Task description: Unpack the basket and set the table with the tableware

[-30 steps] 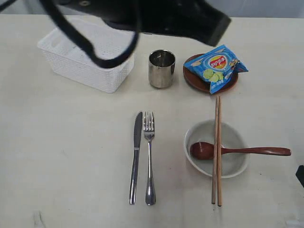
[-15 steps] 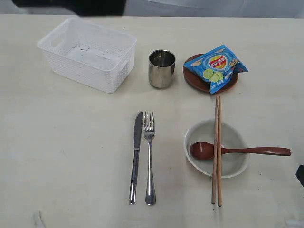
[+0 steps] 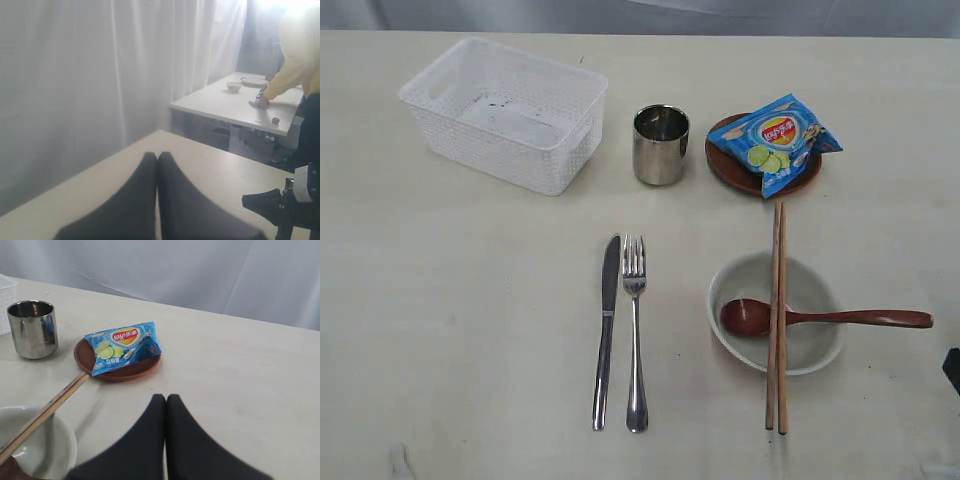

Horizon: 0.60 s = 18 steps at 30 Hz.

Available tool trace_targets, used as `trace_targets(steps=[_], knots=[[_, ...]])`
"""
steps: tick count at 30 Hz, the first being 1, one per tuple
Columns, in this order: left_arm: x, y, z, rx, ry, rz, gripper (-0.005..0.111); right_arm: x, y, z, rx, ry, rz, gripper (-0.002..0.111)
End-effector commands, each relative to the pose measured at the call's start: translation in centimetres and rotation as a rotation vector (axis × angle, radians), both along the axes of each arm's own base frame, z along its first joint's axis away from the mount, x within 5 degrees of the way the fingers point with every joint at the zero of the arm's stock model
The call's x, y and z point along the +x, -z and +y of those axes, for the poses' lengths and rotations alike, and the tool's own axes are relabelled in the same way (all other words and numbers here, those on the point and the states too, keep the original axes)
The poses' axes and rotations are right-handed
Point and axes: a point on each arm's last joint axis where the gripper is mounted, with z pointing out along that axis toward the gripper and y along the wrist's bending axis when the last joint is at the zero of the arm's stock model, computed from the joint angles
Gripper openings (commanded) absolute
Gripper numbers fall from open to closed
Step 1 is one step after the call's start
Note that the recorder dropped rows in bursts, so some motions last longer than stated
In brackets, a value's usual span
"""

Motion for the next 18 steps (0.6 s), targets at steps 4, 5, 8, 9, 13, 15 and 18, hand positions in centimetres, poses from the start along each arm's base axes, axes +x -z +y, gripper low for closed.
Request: trace_targets(steps=[4,5,8,9,13,15,18], knots=[[-0.76,-0.32,1.59,-0.052,0.002,-0.017,0.0,-0.03,0.12,0.0,0.003,0.001,0.0,0.0],[-0.76,-0.33,1.61,-0.053,0.002,-0.017,0.0,-0.03,0.12,0.0,0.003,0.001,0.0,0.0],[-0.74,-0.31,1.55,-0.051,0.002,-0.016,0.0,-0.03,0.12,0.0,0.003,0.001,0.0,0.0],[-0.74,-0.31,1.55,-0.051,0.002,-0.016,0.0,-0.03,0.12,0.0,0.003,0.001,0.0,0.0],[-0.73,-0.32,1.56,-0.046,0.001,-0.024,0.0,-0.03,0.12,0.0,0.003,0.001,0.0,0.0],[-0.73,-0.32,1.56,-0.013,-0.001,-0.068,0.0,-0.03,0.12,0.0,0.003,0.001,0.0,0.0],[-0.9,0.08,1.41,0.047,0.025,-0.075,0.0,-0.03,0.12,0.0,0.003,0.001,0.0,0.0]])
